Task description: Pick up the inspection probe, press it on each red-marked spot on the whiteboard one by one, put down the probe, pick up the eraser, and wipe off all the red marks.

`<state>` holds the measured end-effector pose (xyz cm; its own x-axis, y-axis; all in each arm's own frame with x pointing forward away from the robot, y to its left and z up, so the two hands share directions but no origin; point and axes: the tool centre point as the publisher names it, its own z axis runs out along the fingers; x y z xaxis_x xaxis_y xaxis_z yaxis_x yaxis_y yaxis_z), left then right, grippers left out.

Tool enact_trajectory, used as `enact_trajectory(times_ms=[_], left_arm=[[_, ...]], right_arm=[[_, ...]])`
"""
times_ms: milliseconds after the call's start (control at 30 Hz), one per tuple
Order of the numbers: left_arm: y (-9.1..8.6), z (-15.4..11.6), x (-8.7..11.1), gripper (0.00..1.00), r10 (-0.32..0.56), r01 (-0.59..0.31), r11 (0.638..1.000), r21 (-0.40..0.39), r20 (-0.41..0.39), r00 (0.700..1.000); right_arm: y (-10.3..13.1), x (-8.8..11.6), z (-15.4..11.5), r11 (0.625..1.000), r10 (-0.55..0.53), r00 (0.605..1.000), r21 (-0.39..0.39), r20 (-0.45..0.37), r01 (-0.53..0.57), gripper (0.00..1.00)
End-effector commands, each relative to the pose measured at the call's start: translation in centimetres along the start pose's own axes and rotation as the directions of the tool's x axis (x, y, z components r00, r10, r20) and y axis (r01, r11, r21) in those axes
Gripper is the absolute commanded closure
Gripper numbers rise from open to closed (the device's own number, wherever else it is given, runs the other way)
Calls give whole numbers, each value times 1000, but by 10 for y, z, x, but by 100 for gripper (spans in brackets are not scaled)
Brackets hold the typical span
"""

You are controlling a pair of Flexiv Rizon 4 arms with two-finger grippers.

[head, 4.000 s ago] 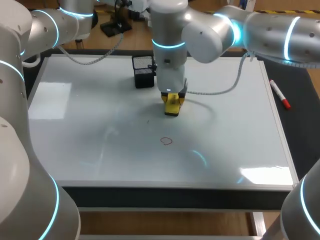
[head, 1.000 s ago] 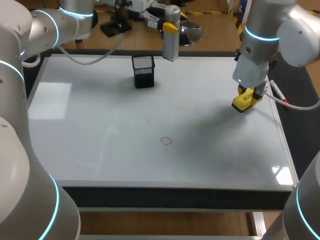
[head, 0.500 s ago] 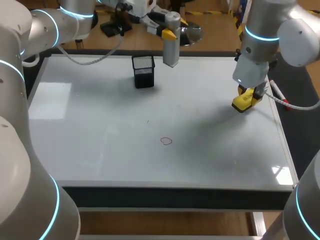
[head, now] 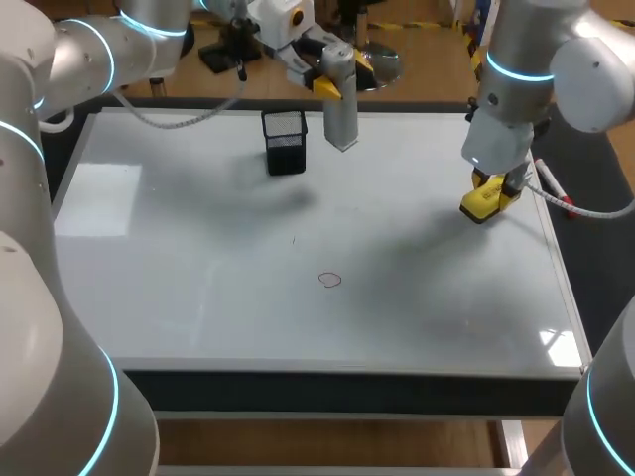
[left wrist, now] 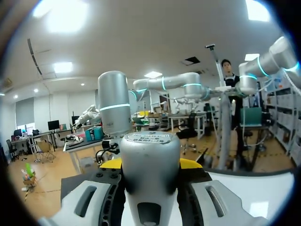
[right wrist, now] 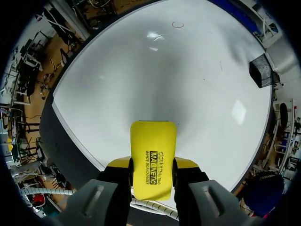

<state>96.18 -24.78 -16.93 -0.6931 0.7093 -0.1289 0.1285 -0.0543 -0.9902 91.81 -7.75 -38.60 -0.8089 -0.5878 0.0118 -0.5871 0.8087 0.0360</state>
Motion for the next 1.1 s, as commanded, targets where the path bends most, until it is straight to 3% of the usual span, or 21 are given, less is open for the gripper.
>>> enact_trajectory(times_ms=[33, 667, 867, 1100], left_arm=[[-13, 20, 31, 100, 21, -17, 999, -40, 100, 995], [-21, 68, 118, 100, 39, -28, 996, -83, 135, 990], [-19, 80, 147, 100, 30, -18, 996, -83, 151, 988], [-8, 97, 165, 100, 17, -11, 999, -43, 151, 988]], right_arm=[[0, 0, 0, 1000, -2, 1000, 2, -2, 2, 100], [0, 0, 0, 1000, -2, 1000, 2, -2, 2, 100], [0, 0, 0, 1000, -2, 1000, 2, -2, 2, 100], [0, 0, 0, 1000, -2, 1000, 2, -2, 2, 100]])
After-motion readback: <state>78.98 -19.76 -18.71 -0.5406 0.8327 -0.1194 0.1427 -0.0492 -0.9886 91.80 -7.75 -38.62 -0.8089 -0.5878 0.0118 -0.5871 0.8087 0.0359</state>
